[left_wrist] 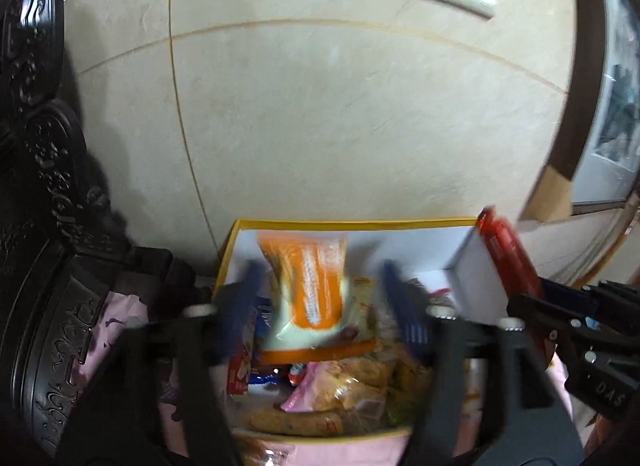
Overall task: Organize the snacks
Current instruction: 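Lower both snacks into the yellow box and open both tools, then grasp the clear bread bag with the left tool while the right tool grasps the red wafer packet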
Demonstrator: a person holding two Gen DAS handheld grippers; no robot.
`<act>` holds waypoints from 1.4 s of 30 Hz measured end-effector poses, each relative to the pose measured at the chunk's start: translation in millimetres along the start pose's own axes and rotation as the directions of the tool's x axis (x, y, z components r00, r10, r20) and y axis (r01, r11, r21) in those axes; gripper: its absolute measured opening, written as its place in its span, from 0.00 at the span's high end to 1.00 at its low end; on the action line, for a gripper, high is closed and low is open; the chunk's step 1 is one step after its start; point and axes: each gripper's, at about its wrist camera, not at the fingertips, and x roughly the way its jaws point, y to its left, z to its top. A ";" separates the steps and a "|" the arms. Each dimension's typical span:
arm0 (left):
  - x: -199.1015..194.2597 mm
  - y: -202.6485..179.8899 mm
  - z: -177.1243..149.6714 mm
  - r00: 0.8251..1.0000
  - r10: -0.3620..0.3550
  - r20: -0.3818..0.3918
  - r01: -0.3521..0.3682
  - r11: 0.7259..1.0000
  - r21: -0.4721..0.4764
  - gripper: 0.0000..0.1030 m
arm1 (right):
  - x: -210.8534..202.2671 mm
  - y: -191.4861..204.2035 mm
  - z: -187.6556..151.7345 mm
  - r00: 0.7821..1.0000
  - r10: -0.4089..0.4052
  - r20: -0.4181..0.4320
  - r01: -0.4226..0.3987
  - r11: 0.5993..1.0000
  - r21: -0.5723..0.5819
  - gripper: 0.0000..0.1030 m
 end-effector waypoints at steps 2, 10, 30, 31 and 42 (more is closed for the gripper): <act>-1.8 1.3 -3.4 1.000 0.005 0.014 -0.005 1.000 0.004 0.13 | 6.3 1.3 -0.5 1.000 -0.014 -0.023 0.014 1.000 0.005 0.70; -47.4 29.2 -50.1 0.999 -0.035 0.008 0.036 0.998 -0.057 0.07 | -27.4 10.9 -60.1 1.000 -0.006 -0.022 0.006 1.000 0.022 0.40; -31.1 56.6 -189.7 0.983 0.005 -0.184 -0.004 1.000 0.007 0.06 | -18.6 38.6 -236.1 0.952 -0.142 -0.272 0.202 0.958 0.206 0.40; -28.2 56.6 -191.4 0.982 0.002 -0.190 -0.002 1.000 -0.001 0.06 | -17.2 37.1 -238.9 0.949 -0.149 -0.279 0.214 0.952 0.219 0.40; 2.6 53.1 -208.8 0.973 0.019 -0.229 -0.016 1.000 0.014 0.04 | 1.9 44.9 -251.4 0.928 -0.165 -0.334 0.253 0.937 0.242 0.39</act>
